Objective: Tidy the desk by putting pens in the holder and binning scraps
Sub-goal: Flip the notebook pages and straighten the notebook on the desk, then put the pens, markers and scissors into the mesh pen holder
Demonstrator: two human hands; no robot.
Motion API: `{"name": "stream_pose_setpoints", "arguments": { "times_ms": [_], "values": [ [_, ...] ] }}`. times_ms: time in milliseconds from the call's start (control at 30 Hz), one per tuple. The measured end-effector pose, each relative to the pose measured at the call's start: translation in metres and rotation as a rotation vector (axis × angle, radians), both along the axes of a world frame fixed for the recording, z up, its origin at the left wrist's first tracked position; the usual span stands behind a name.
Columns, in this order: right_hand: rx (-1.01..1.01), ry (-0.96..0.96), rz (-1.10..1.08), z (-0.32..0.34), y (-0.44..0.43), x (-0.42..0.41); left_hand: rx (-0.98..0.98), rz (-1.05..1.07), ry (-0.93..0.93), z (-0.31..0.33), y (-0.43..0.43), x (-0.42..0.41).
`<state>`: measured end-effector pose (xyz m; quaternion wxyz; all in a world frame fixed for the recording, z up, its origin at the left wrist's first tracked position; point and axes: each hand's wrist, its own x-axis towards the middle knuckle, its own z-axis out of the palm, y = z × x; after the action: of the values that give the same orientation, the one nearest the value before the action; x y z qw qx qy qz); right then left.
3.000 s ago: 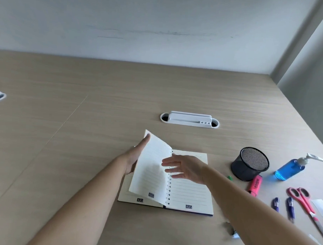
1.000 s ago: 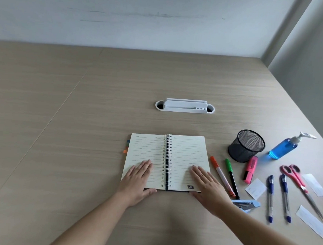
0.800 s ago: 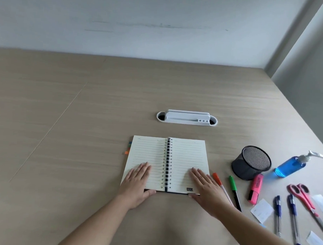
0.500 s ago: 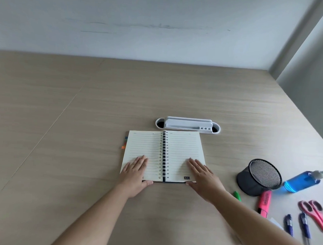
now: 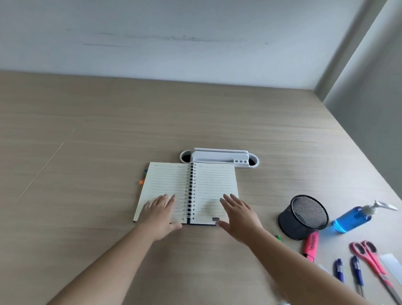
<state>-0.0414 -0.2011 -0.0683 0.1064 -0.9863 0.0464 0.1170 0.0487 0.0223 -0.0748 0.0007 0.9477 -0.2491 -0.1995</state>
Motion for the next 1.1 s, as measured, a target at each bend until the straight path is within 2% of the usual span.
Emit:
{"name": "stream_pose_setpoints", "arguments": {
  "times_ms": [100,267,367,533,833,933,1100],
  "values": [
    [0.081,-0.100,-0.147,0.024,-0.012,-0.015,-0.121,-0.145,-0.067,0.013,-0.020,-0.023],
    [0.074,-0.191,-0.379,0.037,-0.053,-0.072,-0.220,-0.351,-0.080,0.024,-0.072,-0.067],
    [0.060,-0.140,-0.519,0.030,-0.071,-0.110,-0.247,-0.461,-0.076,0.022,-0.106,-0.090],
    [0.020,0.021,-0.550,0.012,-0.082,-0.139,-0.176,-0.545,-0.063,0.004,-0.149,-0.111],
    [0.052,0.097,-0.518,-0.002,-0.073,-0.135,-0.200,-0.453,-0.012,-0.014,-0.151,-0.112],
    [0.134,0.086,-0.530,0.001,-0.072,-0.130,-0.212,-0.394,0.088,-0.004,-0.136,-0.111],
    [0.319,-0.111,-0.551,0.030,-0.072,-0.131,-0.428,-0.150,0.305,0.048,-0.121,-0.098]
  ]
}}
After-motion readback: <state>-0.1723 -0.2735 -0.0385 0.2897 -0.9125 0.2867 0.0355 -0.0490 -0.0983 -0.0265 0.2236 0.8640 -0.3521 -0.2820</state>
